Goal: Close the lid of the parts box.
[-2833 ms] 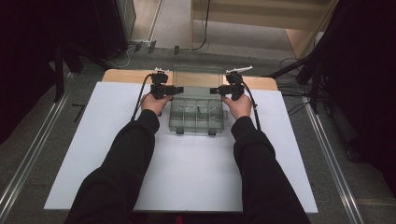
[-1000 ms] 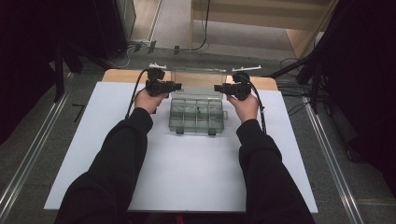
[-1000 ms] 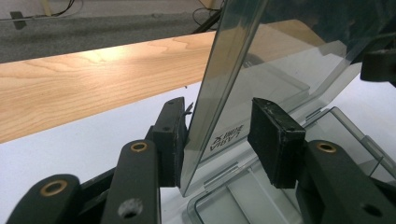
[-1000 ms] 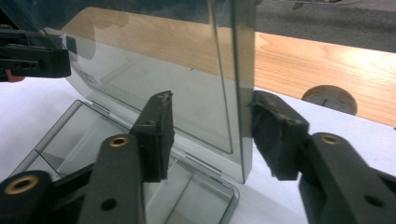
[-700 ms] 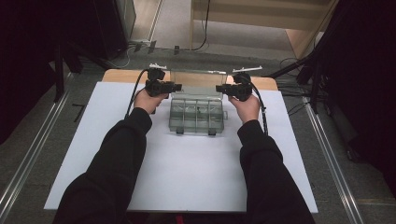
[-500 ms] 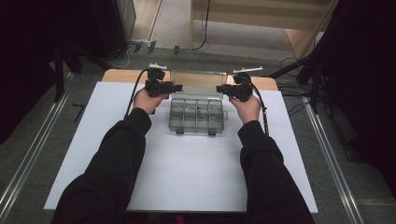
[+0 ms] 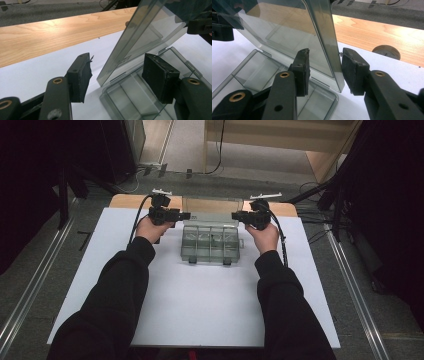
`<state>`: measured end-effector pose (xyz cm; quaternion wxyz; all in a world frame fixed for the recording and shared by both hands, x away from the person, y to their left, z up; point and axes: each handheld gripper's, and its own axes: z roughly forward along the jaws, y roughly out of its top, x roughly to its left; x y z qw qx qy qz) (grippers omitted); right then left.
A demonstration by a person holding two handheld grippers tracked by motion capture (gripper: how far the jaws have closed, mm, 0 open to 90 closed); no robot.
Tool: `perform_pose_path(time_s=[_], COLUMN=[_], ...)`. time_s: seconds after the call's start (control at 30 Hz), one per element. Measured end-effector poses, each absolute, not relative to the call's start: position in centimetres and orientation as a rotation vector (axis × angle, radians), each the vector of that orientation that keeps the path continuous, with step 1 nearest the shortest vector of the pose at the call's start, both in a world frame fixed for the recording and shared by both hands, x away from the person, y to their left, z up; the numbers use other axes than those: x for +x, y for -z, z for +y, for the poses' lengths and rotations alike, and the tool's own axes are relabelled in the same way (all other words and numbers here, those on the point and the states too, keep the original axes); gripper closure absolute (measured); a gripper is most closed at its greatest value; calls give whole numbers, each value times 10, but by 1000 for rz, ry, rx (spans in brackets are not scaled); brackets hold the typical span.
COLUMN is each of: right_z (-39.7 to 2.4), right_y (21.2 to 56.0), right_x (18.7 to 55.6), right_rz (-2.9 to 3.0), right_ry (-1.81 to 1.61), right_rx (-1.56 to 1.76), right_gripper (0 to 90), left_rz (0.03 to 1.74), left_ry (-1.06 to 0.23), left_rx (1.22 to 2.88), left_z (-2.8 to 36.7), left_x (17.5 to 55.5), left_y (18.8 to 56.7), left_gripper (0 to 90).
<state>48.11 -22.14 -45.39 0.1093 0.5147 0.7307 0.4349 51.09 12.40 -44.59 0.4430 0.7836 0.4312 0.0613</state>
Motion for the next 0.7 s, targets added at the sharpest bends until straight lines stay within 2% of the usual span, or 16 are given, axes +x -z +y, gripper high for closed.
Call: perform_pose_path(time_s=[0.1, 0.33, 0.4, 0.43, 0.57, 0.63, 0.7], right_z=[-221, -221, -221, -221, -221, -221, -221], right_y=[454, 454, 453, 453, 453, 453, 453], right_x=[480, 478, 478, 478, 477, 477, 477], right_rz=[2152, 2148, 2151, 2153, 2157, 2156, 2157], right_ry=[-1276, -1276, -1277, -1276, -1272, -1274, -1275], right_rx=[1509, 1511, 1510, 1508, 1499, 1499, 1502], right_gripper=[601, 590, 590, 590, 589, 589, 589], left_rz=[1073, 1054, 1060, 1061, 1100, 1105, 1102], left_ry=[-124, -87, -85, -80, -81, -47, -63], left_rx=[1940, 1960, 1963, 1967, 2006, 2006, 2026], left_z=[130, 142, 146, 147, 148, 146, 146], left_x=[511, 509, 508, 508, 507, 507, 508], left_y=[445, 440, 437, 437, 433, 431, 429], left_gripper=[363, 374, 458, 527, 672, 776, 832])
